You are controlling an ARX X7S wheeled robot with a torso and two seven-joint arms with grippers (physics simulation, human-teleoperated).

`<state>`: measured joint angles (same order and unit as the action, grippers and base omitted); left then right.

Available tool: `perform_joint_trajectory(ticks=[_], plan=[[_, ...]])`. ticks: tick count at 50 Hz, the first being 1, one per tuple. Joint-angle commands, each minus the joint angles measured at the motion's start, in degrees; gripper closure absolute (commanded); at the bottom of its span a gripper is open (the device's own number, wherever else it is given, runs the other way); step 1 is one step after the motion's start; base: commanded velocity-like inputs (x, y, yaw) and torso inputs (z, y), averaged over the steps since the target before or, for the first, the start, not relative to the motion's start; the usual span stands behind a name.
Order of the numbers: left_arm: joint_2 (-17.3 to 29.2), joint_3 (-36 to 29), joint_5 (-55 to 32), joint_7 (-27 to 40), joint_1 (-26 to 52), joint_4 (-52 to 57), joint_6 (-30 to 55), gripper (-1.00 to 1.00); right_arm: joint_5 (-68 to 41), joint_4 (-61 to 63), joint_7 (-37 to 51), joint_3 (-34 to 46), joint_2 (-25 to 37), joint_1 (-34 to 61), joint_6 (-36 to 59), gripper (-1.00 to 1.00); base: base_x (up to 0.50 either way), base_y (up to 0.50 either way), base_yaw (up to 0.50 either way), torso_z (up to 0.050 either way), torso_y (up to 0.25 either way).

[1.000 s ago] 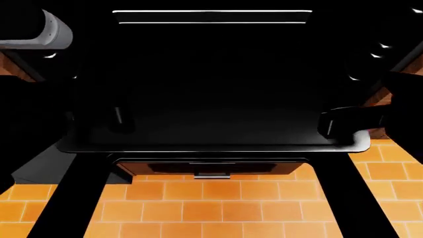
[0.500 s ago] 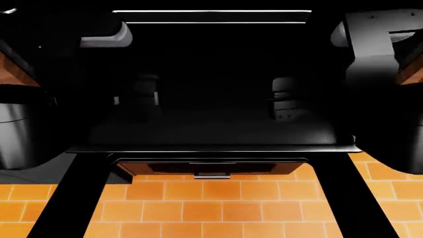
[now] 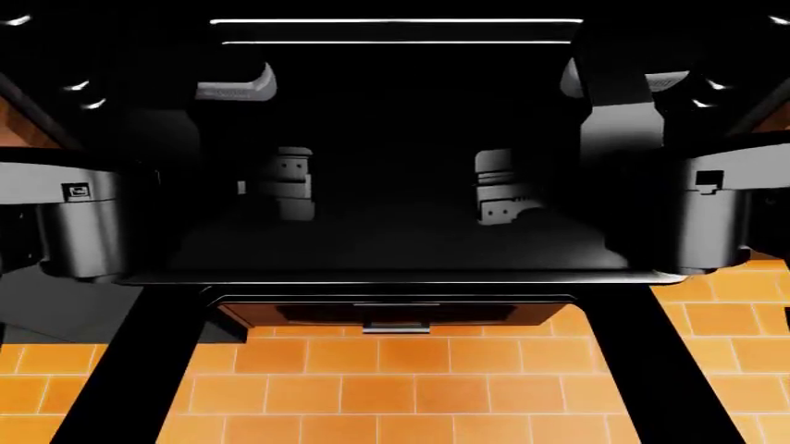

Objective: Fully slide the oven rack out.

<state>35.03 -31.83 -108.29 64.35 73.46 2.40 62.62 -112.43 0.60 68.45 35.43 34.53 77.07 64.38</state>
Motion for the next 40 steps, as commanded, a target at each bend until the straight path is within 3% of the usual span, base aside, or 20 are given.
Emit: perform_joint_trajectory(ticks=[1, 40], plan=[[-0.08, -1.32, 3.47, -1.64, -1.75, -0.92, -0.31, -1.00, 3.54, -3.73, -2.96, 1.94, -0.86, -0.34, 0.66, -1.00, 0.00, 0.00, 0.00, 0.000, 0.000], [2.31, -3.05, 8.74, -3.04, -12.75, 1.85, -4.38, -1.00, 9.54, -3.52, -7.49, 4.51, 2.88, -8.10, -0.85, -1.00, 0.00, 0.00, 0.00, 0.000, 0.000]])
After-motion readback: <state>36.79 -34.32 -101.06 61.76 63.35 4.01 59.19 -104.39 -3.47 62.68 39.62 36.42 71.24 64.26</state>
